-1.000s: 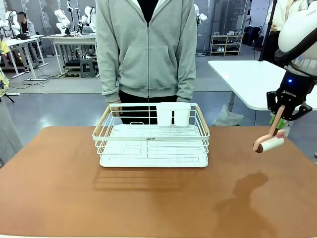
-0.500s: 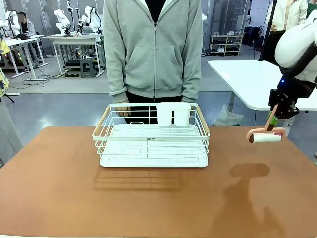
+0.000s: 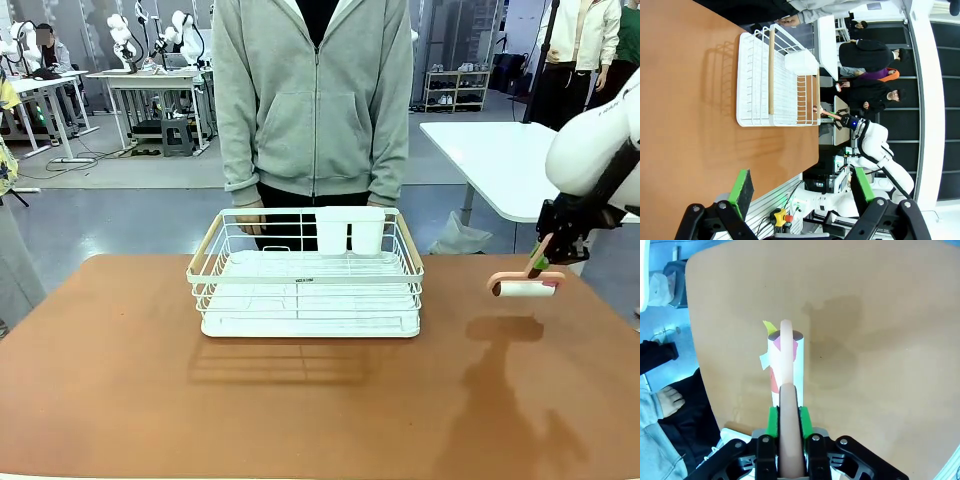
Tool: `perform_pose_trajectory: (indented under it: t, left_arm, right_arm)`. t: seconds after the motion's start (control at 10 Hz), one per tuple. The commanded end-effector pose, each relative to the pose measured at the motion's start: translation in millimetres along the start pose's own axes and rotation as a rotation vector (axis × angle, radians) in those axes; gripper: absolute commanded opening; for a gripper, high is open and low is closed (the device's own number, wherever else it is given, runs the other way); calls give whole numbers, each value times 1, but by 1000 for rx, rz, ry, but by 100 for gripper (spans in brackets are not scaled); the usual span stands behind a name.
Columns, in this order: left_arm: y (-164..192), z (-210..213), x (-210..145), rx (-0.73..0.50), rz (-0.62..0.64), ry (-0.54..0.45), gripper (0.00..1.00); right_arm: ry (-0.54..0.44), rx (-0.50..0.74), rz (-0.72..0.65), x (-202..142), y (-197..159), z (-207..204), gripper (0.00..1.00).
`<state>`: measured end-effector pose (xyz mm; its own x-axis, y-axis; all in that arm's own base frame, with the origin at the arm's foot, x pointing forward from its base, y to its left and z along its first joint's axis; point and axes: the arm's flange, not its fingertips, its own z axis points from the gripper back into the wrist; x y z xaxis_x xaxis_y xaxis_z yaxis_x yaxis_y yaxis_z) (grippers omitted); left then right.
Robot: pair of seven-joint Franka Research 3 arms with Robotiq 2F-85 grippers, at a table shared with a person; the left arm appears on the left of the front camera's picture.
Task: Clean the table.
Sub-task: Place the Lint Roller down when the Dish drying rack is positioned in the middle of the table.
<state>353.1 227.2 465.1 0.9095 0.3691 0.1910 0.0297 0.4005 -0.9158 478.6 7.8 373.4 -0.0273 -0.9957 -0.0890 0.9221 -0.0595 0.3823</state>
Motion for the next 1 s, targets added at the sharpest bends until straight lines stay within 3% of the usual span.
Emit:
perform_pose_trajectory:
  t: [0.0, 0.4, 0.9]
  left_arm:
    - [-1, 3, 0, -11, -10, -6, 100]
    - [-1, 3, 0, -11, -10, -6, 100]
    - [-1, 3, 0, -11, -10, -6, 100]
  right_arm:
    - [-1, 69, -33, -3, -11, -16, 21]
    - [-24, 166, 2, -14, -18, -38, 21]
    - [-29, 160, -21, -10, -17, -49, 21]
